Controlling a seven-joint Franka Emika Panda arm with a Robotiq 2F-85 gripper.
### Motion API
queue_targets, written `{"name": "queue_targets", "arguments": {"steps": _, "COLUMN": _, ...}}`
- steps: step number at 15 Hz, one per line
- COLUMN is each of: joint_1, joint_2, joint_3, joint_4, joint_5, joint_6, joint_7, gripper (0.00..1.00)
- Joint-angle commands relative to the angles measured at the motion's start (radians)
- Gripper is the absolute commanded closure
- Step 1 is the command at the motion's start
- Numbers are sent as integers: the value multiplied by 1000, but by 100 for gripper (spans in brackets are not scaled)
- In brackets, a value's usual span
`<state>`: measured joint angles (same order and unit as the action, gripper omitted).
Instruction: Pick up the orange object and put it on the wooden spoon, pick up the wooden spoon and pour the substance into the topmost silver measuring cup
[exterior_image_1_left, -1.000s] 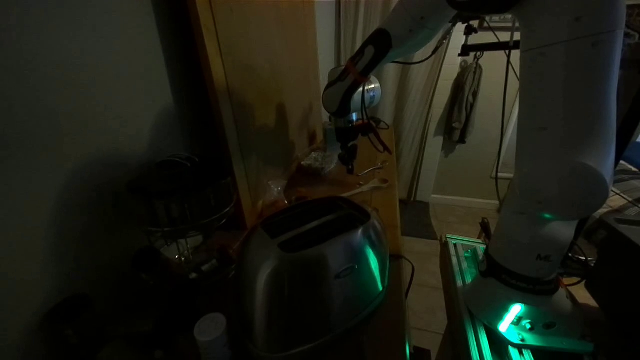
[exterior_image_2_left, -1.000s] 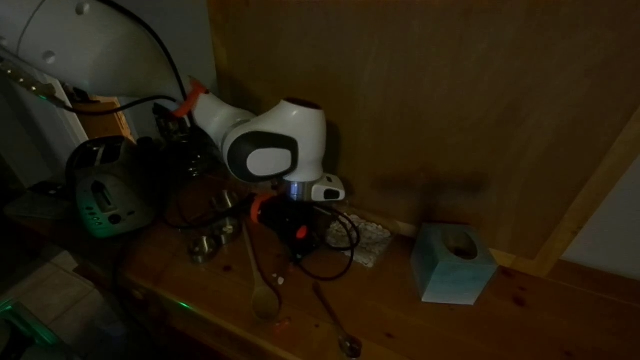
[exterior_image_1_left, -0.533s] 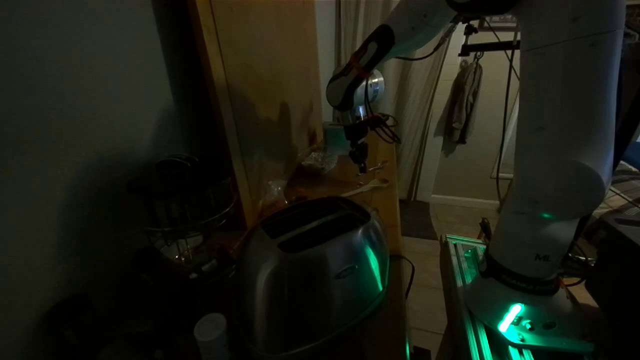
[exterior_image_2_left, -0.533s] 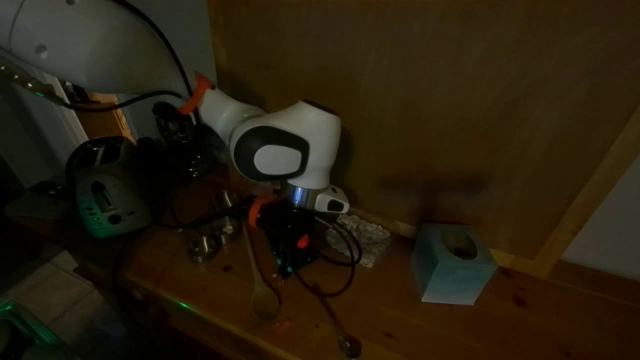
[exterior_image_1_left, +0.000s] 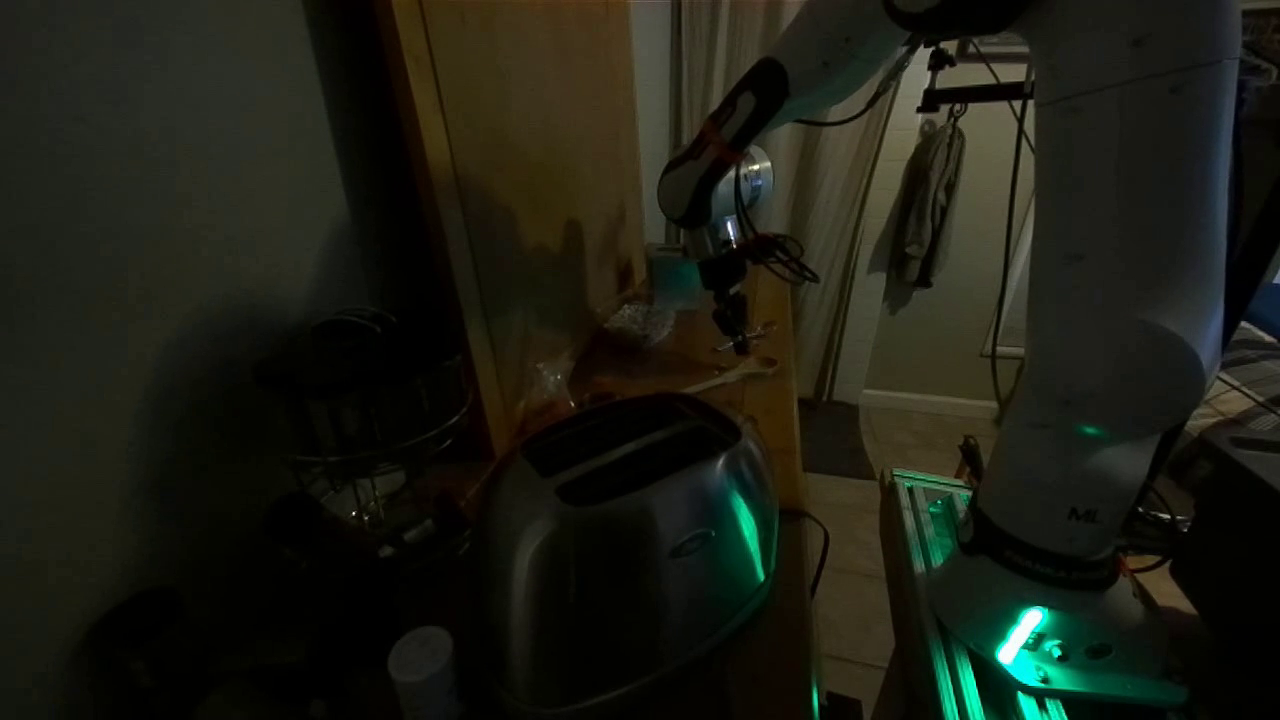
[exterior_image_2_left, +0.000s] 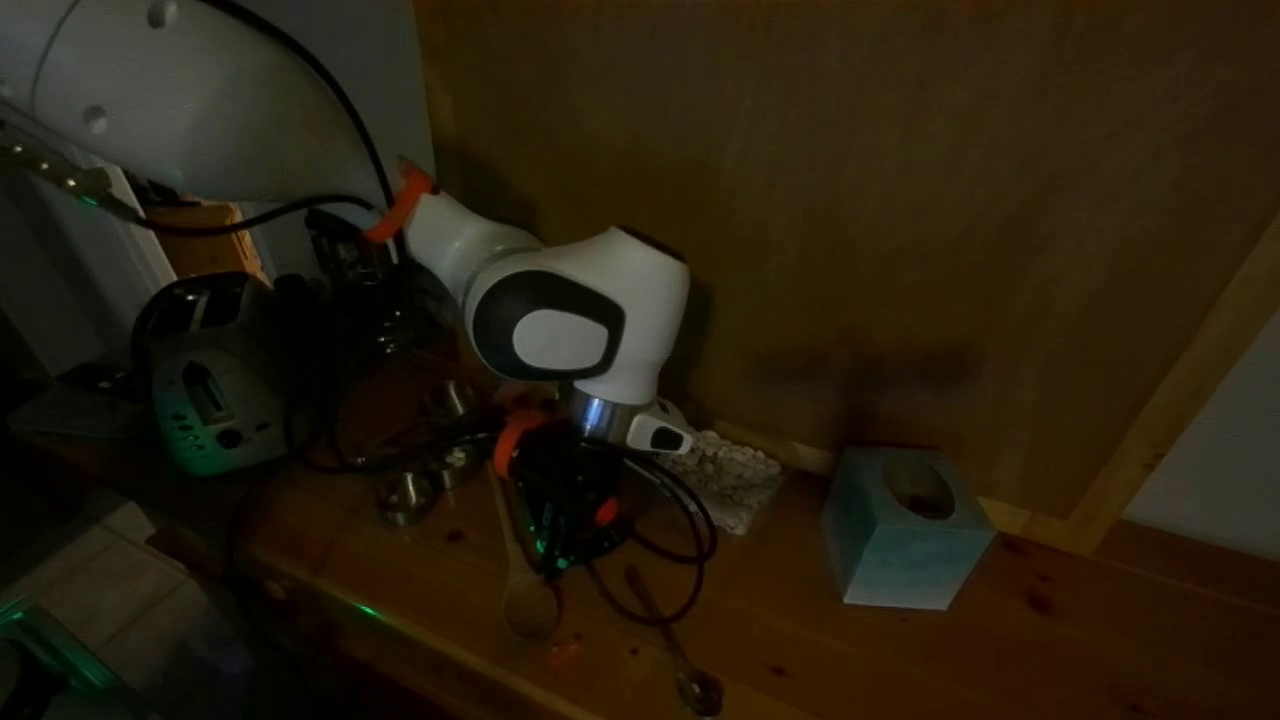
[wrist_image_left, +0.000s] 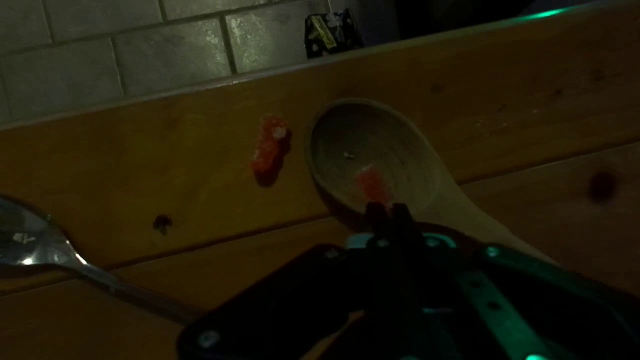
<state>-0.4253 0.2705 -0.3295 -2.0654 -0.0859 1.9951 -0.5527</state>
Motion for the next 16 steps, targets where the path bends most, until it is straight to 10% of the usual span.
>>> {"name": "queue_targets", "arguments": {"steps": 1, "joint_1": -12, "joint_2": 16, "joint_3": 8, "joint_4": 0, "joint_5": -19, "joint_6": -15, "joint_7": -24, "gripper": 99}}
{"name": "queue_targets", "arguments": {"steps": 7, "joint_1": -16, "joint_2": 24, "joint_3": 6, "joint_4": -8, "joint_5": -28, "joint_6": -12, "joint_7": -27, "gripper": 99}}
{"name": "queue_targets", "arguments": {"steps": 8, "joint_1": -16, "joint_2": 21, "joint_3": 6, "joint_4": -9, "joint_5": -29, "joint_6": -14, "joint_7": -27, "gripper": 94}}
{"name": "queue_targets", "arguments": {"steps": 9, "joint_1": -16, "joint_2": 21, "joint_3": 5, "joint_4": -8, "joint_5": -30, "joint_6": -18, "joint_7": -29, "gripper": 69}}
{"name": "queue_targets", "arguments": {"steps": 16, "joint_1": -17, "joint_2": 19, "joint_3": 3, "joint_4": -12, "joint_5": -63, "joint_6": -19, "joint_7": -29, "gripper": 30}}
